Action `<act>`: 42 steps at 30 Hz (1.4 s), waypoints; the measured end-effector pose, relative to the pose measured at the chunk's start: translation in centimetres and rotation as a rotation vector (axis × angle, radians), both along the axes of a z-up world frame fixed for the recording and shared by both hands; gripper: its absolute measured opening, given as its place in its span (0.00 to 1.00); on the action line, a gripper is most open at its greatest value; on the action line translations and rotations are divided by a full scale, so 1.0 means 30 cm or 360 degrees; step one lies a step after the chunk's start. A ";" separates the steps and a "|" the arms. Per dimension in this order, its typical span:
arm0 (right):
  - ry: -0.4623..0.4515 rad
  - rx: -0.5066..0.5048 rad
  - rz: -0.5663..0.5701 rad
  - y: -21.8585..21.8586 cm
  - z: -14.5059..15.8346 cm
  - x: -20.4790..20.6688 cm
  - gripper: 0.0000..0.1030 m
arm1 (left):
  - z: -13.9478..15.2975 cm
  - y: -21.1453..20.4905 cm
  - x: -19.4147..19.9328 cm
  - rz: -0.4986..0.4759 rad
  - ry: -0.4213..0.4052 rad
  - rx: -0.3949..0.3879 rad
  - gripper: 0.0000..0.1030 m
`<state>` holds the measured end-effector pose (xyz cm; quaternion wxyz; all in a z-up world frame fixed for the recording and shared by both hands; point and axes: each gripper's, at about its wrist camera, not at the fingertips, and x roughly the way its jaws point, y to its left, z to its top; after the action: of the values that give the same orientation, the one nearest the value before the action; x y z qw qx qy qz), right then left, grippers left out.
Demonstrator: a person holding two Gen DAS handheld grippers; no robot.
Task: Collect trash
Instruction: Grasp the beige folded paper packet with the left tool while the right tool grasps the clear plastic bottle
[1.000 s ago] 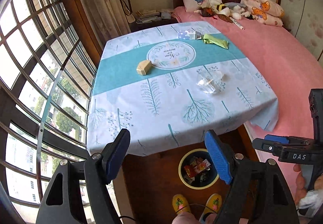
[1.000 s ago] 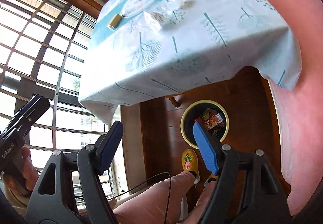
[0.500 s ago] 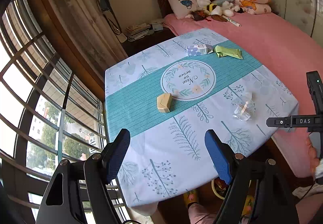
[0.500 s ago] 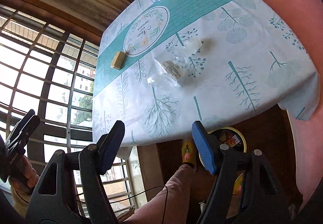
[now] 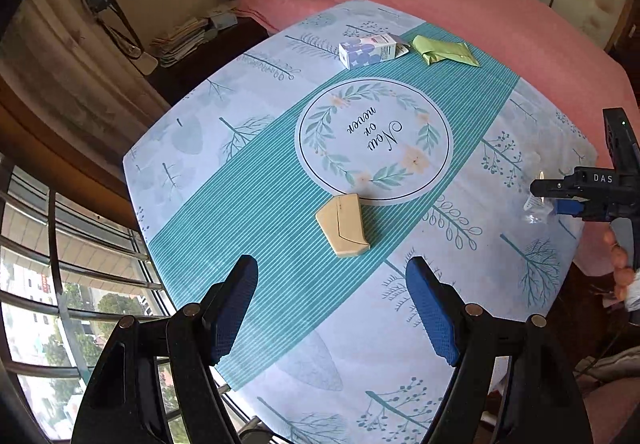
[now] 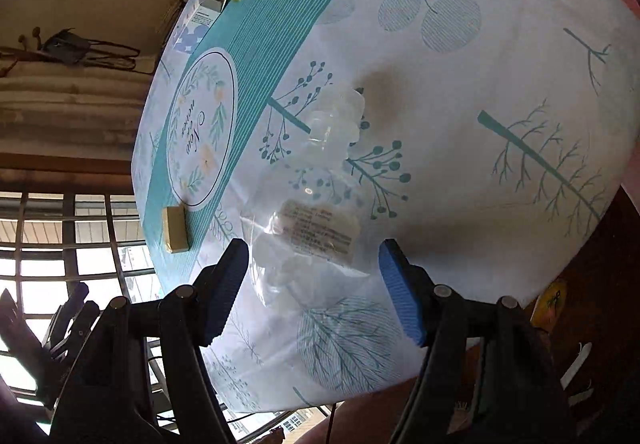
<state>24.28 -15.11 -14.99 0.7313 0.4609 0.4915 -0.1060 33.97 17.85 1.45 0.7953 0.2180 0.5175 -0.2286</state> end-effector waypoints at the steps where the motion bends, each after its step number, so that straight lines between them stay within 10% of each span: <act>1: 0.0000 -0.0011 -0.0025 0.005 -0.001 0.013 0.63 | -0.020 0.004 0.031 -0.0030 0.0025 -0.0004 0.76; 13: 0.0154 -0.0486 0.0131 0.169 0.067 0.189 0.54 | -0.227 -0.095 0.139 -0.0489 0.0128 0.0106 0.76; 31: 0.0144 -0.0385 0.0121 0.219 0.082 0.110 0.54 | -0.391 -0.145 0.198 -0.1005 0.0095 0.0292 0.76; 42: 0.0140 -0.0349 0.0099 0.226 0.061 0.093 0.53 | -0.448 -0.192 0.270 -0.0954 0.0100 0.0282 0.75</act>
<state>27.07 -8.33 -13.17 0.7581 0.3575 0.5225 -0.1565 42.07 12.07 -12.00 0.6539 0.4222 0.4724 -0.4135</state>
